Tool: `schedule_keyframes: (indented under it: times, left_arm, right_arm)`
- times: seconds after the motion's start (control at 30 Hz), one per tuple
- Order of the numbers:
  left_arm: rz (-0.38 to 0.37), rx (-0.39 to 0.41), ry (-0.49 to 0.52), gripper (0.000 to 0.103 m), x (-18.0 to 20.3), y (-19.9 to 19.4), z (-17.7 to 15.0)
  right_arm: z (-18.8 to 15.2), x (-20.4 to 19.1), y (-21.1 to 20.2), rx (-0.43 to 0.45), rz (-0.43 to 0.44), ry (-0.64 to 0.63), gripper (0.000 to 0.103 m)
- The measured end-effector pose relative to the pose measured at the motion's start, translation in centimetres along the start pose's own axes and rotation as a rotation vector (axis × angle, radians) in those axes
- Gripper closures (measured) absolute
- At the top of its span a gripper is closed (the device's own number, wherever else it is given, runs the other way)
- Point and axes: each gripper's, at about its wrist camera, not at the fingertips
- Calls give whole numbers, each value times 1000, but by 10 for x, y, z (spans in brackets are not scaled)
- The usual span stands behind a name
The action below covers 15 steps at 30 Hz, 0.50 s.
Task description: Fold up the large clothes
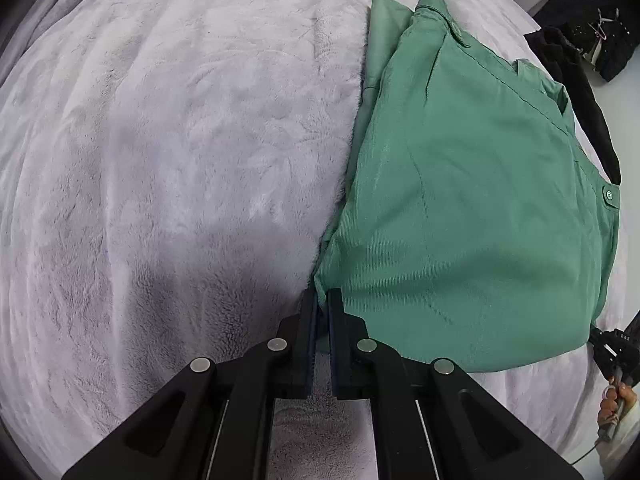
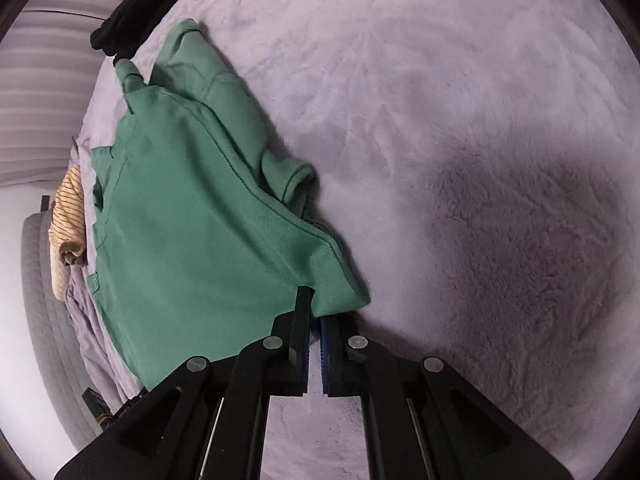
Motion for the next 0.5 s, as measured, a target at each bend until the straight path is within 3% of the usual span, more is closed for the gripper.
schedule_keyframes:
  times: [0.2,0.33,0.4,0.5]
  left_arm:
    - [62,16,23,95,-6,-36,2]
    - [42,96,63,95,11,-63,16]
    - [33,113,77,95,25,-59,31]
    - [99,79,102,95,38,-24,40]
  right_arm:
    - [-10,-1,-28,-5,-34,14,100]
    - [-19,-35,-61,59,-3,-137,99]
    - [-21,-57,-66,87,-8,-237,99]
    - [-15,-78,-46,73,-26,-304,99]
Point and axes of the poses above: each gripper's, at about its wrist camera, not at the fingertips, and y roughly the way its jaws point, x to its right, z to its top, and after that the axes turned 8 degrees about x, right-handed
